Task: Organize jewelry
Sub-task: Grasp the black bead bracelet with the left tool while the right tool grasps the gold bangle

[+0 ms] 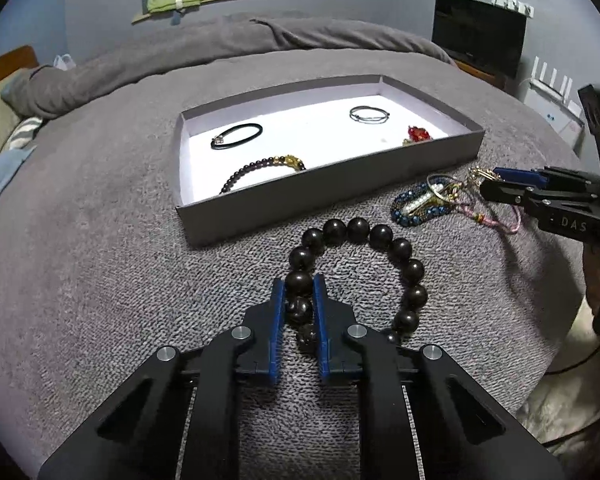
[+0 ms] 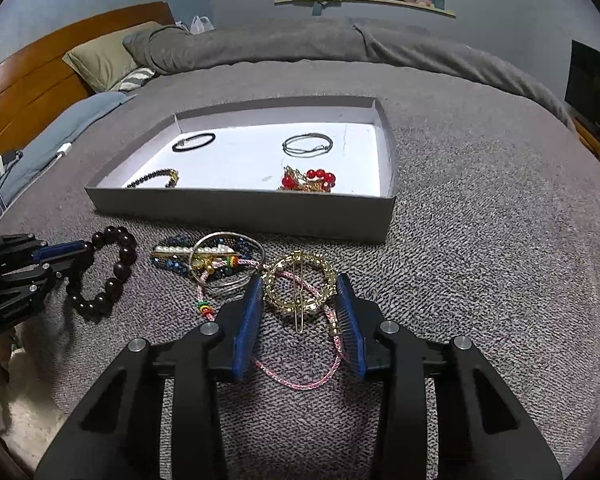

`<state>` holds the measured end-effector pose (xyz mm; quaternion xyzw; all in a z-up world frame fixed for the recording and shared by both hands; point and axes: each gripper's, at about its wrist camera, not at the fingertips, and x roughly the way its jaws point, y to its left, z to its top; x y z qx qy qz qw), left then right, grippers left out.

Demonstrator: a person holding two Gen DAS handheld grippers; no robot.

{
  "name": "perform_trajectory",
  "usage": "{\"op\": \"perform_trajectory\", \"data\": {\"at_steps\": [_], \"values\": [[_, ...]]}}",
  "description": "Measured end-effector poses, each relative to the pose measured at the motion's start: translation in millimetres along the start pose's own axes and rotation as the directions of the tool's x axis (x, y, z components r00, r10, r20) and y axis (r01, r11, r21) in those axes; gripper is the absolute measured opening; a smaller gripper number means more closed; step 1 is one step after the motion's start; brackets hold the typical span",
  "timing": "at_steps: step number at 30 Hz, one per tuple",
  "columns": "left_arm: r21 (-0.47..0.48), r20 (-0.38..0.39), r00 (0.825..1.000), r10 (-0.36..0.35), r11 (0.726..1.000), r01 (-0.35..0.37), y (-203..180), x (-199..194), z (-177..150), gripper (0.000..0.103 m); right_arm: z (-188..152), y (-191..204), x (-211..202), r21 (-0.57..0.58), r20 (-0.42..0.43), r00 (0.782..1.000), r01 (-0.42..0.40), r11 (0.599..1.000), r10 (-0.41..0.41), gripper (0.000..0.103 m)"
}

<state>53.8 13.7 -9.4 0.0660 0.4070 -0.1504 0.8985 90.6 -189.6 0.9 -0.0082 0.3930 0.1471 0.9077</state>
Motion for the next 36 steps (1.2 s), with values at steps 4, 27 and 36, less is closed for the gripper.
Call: {"op": "perform_trajectory", "data": {"at_steps": [4, 27, 36], "values": [[0.005, 0.014, 1.0, -0.004, 1.0, 0.004, 1, -7, 3, 0.015, 3, 0, -7, -0.003, 0.019, 1.0, -0.005, 1.0, 0.005, 0.037], [0.013, 0.229, 0.972, -0.047, 0.999, 0.045, 28, -55, 102, 0.015, 70, -6, -32, 0.013, 0.158, 0.987, -0.018, 1.0, 0.016, 0.037], [0.029, 0.205, 0.975, -0.082, 0.997, 0.077, 17, -4, 154, 0.015, 95, -5, 19, 0.016, 0.101, 0.995, 0.025, 1.0, -0.027, 0.037]]}}
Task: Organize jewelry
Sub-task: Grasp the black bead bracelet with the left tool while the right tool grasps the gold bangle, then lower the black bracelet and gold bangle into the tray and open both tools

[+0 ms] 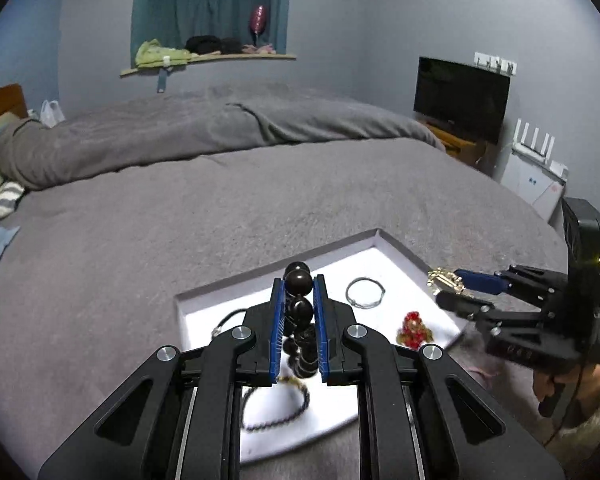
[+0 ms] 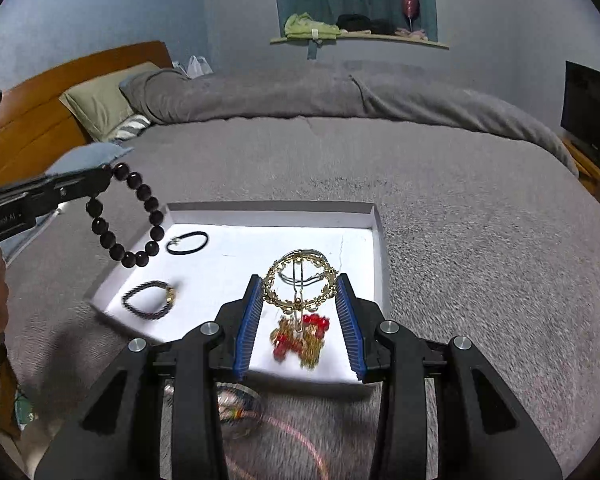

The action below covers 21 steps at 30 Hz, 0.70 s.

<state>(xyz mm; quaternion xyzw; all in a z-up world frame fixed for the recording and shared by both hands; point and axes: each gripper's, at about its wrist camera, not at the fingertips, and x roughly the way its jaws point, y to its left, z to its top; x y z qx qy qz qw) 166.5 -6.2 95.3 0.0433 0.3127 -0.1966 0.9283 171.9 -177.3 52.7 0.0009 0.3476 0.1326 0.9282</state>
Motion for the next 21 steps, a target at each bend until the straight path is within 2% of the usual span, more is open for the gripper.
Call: {"op": "perform_trajectory", "data": {"at_steps": [6, 12, 16, 21], "values": [[-0.059, -0.116, 0.993, 0.015, 0.998, -0.022, 19, 47, -15, 0.015, 6, -6, 42, 0.029, -0.11, 0.994, 0.027, 0.999, -0.024, 0.037], [-0.12, -0.217, 0.975, 0.043, 0.99, -0.071, 49, 61, -46, 0.015, -2, 1, 66, -0.027, -0.232, 0.972, 0.035, 0.999, -0.04, 0.037], [-0.141, -0.253, 0.966, 0.05, 0.986, -0.088, 61, 70, -53, 0.015, -2, 5, 77, -0.045, -0.251, 0.965, 0.058, 0.997, -0.068, 0.037], [-0.135, -0.263, 0.961, 0.08, 0.984, -0.118, 66, 81, -53, 0.015, 7, 1, 88, -0.024, -0.253, 0.964, 0.076, 0.997, -0.08, 0.037]]}}
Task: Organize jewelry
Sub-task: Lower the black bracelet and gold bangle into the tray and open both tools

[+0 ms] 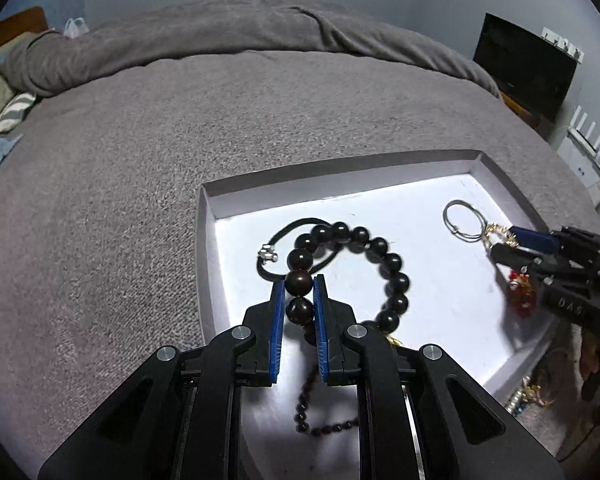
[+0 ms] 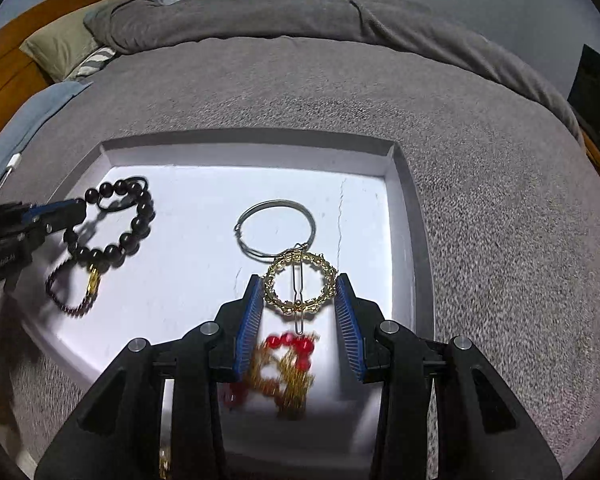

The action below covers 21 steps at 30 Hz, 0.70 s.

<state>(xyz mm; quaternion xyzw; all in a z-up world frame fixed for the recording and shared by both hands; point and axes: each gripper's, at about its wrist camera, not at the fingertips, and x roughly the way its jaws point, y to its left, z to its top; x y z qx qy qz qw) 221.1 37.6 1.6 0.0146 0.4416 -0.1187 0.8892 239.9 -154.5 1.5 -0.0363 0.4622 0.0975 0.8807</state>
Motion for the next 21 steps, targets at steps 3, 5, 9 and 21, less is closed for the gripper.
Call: {"op": "perform_trajectory", "data": {"at_steps": [3, 5, 9, 21], "values": [[-0.001, -0.004, 1.0, 0.031, 1.0, -0.031, 2, 5, 1, 0.015, 5, -4, 1, 0.016, 0.014, 1.0, 0.013, 1.0, -0.013, 0.037], [0.007, -0.005, 0.999, 0.047, 0.999, -0.047, 2, 6, 1, 0.015, 4, -4, 2, 0.016, 0.022, 1.0, 0.018, 1.0, -0.018, 0.037], [0.003, -0.003, 0.999, 0.054, 0.999, -0.054, 4, 5, 1, 0.015, 3, -2, 2, 0.005, 0.034, 0.999, 0.025, 1.0, -0.025, 0.038], [0.022, 0.038, 0.995, 0.09, 0.996, -0.091, -6, -20, -4, 0.055, -7, -4, -43, 0.035, 0.15, 0.989, -0.022, 0.999, 0.016, 0.059]]}}
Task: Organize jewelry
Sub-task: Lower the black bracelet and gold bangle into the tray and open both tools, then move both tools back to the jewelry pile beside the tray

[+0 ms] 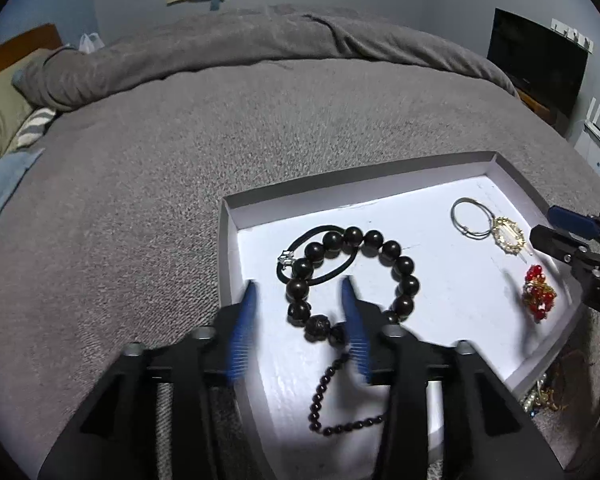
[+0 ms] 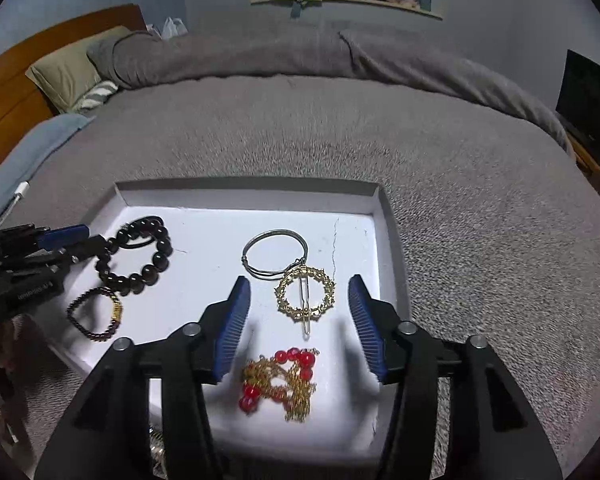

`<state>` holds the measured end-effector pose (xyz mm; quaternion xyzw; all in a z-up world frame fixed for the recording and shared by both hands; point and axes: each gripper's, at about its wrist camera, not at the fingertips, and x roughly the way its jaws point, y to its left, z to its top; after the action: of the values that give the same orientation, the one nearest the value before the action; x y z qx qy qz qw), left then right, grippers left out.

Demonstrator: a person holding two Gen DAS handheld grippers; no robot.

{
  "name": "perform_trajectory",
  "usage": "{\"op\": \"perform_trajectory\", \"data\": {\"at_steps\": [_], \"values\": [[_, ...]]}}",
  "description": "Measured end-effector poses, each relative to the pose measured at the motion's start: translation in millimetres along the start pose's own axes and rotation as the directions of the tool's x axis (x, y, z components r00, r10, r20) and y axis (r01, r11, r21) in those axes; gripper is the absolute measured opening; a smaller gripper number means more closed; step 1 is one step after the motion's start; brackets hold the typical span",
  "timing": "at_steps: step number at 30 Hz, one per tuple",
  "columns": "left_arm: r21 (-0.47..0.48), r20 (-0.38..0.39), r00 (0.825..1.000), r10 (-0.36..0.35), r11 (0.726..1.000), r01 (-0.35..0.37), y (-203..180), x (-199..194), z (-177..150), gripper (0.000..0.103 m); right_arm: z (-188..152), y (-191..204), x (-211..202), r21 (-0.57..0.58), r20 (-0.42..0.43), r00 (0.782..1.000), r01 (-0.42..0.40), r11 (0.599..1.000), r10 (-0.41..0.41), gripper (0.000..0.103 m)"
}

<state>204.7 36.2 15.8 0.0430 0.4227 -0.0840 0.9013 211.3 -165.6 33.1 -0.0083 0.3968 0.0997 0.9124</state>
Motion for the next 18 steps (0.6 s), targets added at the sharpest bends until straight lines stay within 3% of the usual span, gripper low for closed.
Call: {"op": "perform_trajectory", "data": {"at_steps": [2, 7, 9, 18], "values": [[0.0, 0.018, 1.0, -0.001, 1.0, 0.001, -1, -9, -1, 0.069, -1, -4, -10, 0.019, 0.02, 1.0, -0.005, 1.0, 0.004, 0.067], [0.006, 0.059, 0.998, 0.008, 1.0, -0.008, -8, -34, -5, 0.085, -6, -18, -37, 0.074, 0.078, 0.997, -0.014, 0.997, 0.008, 0.093], [0.006, 0.067, 0.998, 0.007, 1.0, -0.007, -12, -42, -9, 0.089, -9, -23, -48, 0.087, 0.097, 0.995, -0.017, 0.996, 0.009, 0.098], [0.008, 0.087, 0.996, 0.005, 1.0, -0.006, -21, -69, -24, 0.092, -28, -45, -82, 0.146, 0.13, 0.992, -0.017, 0.989, -0.002, 0.098]]}}
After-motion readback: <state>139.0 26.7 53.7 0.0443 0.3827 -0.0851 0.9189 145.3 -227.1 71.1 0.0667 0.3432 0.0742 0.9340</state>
